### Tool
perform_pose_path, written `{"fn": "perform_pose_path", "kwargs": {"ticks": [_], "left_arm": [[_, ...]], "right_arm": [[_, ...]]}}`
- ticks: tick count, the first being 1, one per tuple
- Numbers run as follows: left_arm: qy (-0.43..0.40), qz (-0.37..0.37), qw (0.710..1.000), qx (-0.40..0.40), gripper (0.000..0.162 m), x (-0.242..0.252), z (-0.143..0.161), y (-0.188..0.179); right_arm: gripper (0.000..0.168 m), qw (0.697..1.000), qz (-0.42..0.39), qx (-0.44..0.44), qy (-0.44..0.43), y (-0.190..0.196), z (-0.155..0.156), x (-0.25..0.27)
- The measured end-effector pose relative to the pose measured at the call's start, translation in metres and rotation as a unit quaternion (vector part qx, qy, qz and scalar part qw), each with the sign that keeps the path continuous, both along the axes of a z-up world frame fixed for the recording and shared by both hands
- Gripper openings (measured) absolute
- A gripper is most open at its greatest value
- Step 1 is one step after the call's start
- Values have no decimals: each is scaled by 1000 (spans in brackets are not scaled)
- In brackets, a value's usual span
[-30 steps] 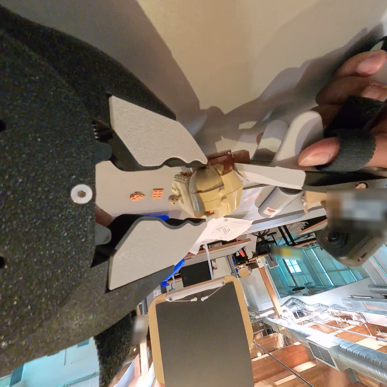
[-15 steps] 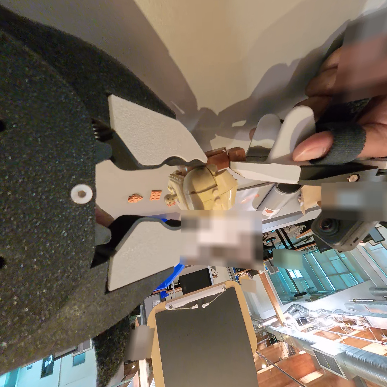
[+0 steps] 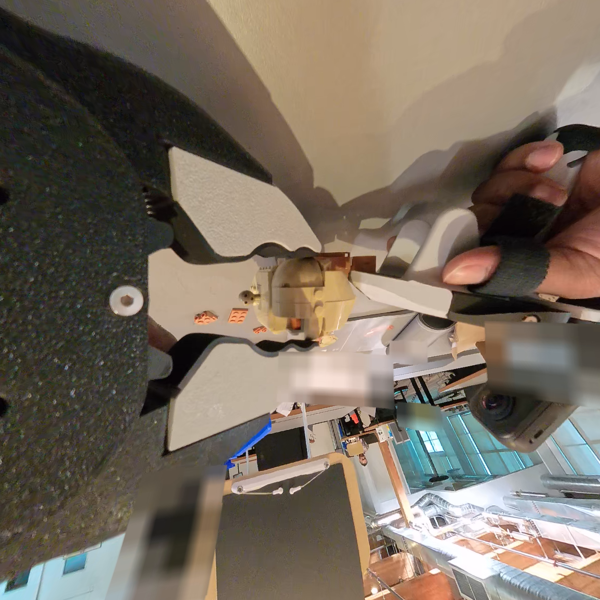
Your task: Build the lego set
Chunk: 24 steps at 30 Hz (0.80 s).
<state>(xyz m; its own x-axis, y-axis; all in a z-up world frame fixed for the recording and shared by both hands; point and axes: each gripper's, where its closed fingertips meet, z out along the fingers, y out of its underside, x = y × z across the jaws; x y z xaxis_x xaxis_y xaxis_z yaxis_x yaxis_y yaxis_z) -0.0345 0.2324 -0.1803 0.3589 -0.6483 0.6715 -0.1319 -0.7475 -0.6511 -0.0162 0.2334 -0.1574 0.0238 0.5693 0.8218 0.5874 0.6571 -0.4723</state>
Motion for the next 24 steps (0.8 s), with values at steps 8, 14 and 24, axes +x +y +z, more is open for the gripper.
{"fn": "perform_pose_path", "kwargs": {"ticks": [8,14,24], "left_arm": [[15,6,1000,12,26,-1,-2,1],[39,2,999,31,26,-4,-6,-1],[152,27,983,100,26,-22,-24,-3]], "right_arm": [[48,1000,-10,6,-7,1,-2,-1],[52,1000,-7,-9,-2,-6,-9,1],[54,996,-41,-68,-31,20,-18,36]]}}
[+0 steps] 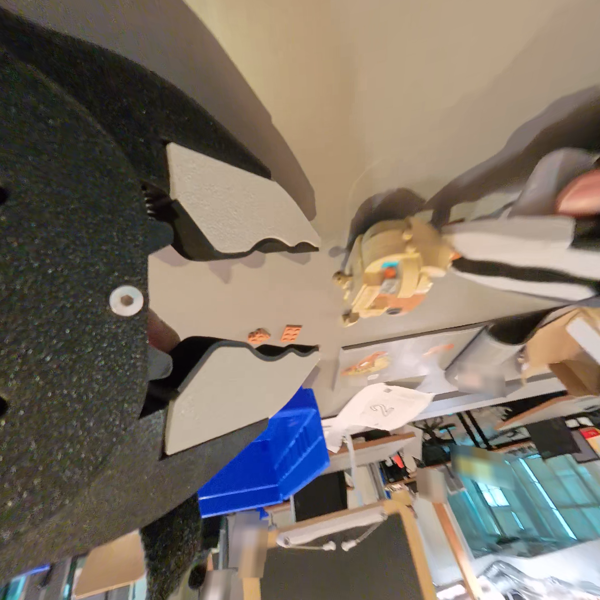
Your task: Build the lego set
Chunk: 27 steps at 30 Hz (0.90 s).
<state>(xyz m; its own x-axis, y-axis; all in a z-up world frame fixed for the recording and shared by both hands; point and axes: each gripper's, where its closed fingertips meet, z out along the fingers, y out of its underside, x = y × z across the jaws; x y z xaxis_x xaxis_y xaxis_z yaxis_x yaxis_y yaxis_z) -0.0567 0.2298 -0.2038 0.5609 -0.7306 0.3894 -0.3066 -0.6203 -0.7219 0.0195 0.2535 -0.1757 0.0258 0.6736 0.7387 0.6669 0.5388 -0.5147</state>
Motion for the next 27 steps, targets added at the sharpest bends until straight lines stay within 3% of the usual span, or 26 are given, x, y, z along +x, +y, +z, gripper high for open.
{"fn": "perform_pose_path", "kwargs": {"ticks": [5,11,17,20,27], "left_arm": [[18,8,1000,22,28,-6,1,0],[13,20,998,66,33,-23,19,2],[95,-6,986,139,33,-19,55,46],[143,-56,982,111,33,3,53,73],[258,-158,953,-19,28,25,3,99]], "right_arm": [[52,999,-22,-24,-26,33,1,6],[51,997,30,-69,-7,50,3,-11],[49,996,11,-83,29,69,2,-9],[47,996,2,-85,41,73,0,-2],[44,991,-19,-119,57,79,-5,18]]}}
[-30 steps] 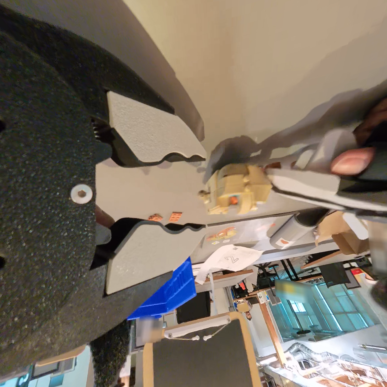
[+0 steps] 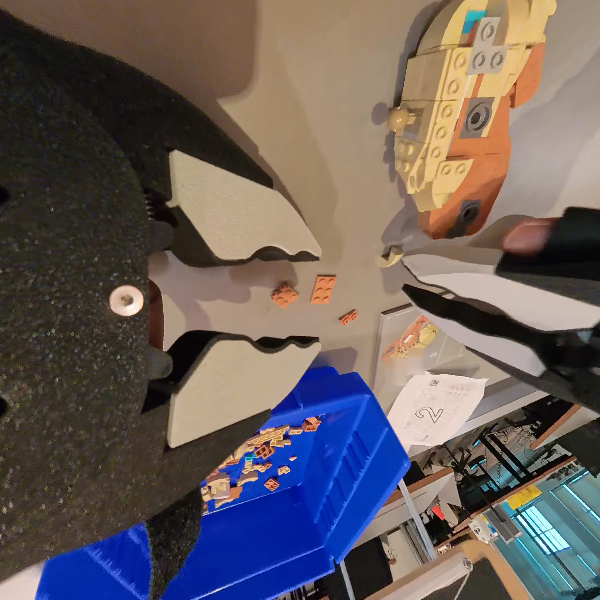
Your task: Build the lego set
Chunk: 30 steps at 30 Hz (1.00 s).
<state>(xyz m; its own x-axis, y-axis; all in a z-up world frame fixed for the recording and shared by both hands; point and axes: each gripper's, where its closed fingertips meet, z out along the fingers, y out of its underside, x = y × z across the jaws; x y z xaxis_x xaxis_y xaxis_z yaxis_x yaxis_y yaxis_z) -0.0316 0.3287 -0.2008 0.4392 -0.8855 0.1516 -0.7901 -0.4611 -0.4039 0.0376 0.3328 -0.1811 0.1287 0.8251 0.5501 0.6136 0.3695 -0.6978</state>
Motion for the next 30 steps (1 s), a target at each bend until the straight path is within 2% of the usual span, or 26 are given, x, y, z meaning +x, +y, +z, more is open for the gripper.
{"fn": "perform_pose_path", "kwargs": {"ticks": [5,11,14,18,22,26,30], "left_arm": [[44,-25,998,-44,22,6,-11,0],[120,-36,992,-30,22,-7,-24,1],[132,-42,990,-21,15,-10,-25,3],[120,-83,989,14,14,-7,-22,5],[35,-140,985,95,14,9,0,5],[-66,-232,940,241,13,25,30,-1],[-168,-270,872,372,14,36,57,-13]], "right_arm": [[43,1000,-7,-2,11,2,5,4],[42,1000,-9,-4,6,2,2,3],[42,1000,-5,-4,8,0,2,2],[42,1000,-4,-2,10,0,2,1],[42,999,-2,-30,34,0,7,1],[41,994,0,-87,63,-2,11,0],[39,981,-3,-170,88,-4,11,-2]]}}
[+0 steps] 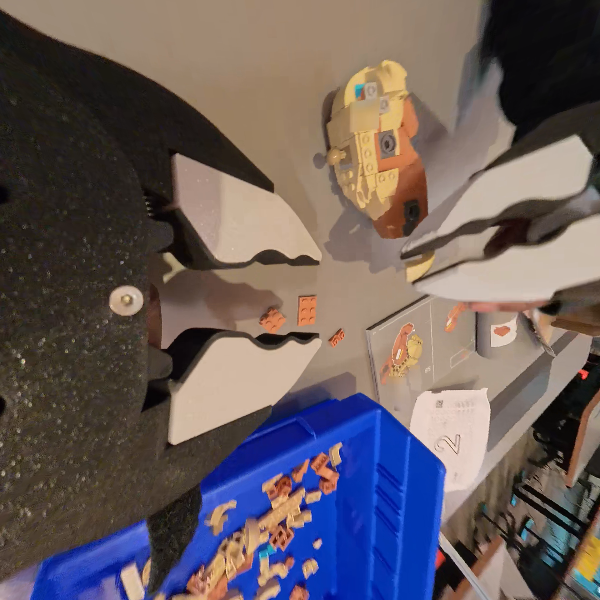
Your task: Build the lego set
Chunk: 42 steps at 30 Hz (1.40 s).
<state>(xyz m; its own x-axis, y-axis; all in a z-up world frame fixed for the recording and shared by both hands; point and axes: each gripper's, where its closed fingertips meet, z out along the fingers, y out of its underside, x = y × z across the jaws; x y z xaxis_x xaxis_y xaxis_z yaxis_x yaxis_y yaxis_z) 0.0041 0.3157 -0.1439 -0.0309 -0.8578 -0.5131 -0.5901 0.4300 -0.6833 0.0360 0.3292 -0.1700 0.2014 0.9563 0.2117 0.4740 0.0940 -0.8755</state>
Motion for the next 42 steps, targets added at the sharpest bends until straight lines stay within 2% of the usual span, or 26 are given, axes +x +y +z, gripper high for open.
{"fn": "perform_pose_path", "kwargs": {"ticks": [4,7,12,17,21,25,31,38,42], "left_arm": [[-121,-69,985,100,13,6,26,-22],[-147,-81,978,128,13,6,33,-29],[-220,-91,968,72,12,3,40,-37],[-261,-109,956,77,11,6,50,-46],[-267,-114,953,84,10,11,51,-50],[-233,-120,959,112,10,19,43,-54],[-202,-135,959,144,9,24,37,-63],[-191,-154,956,159,9,24,37,-73],[-183,-155,956,168,9,25,36,-74]], "right_arm": [[37,994,20,-100,43,-7,4,-8],[34,978,48,-179,94,-15,14,-17],[29,935,101,-288,178,-28,35,-21],[26,888,149,-364,237,-39,54,-19],[27,865,182,-393,253,-52,61,-20],[31,844,215,-413,265,-63,69,-18],[32,829,240,-437,254,-74,67,-17],[25,805,280,-464,241,-89,67,-20],[21,807,281,-464,235,-91,65,-20]]}}
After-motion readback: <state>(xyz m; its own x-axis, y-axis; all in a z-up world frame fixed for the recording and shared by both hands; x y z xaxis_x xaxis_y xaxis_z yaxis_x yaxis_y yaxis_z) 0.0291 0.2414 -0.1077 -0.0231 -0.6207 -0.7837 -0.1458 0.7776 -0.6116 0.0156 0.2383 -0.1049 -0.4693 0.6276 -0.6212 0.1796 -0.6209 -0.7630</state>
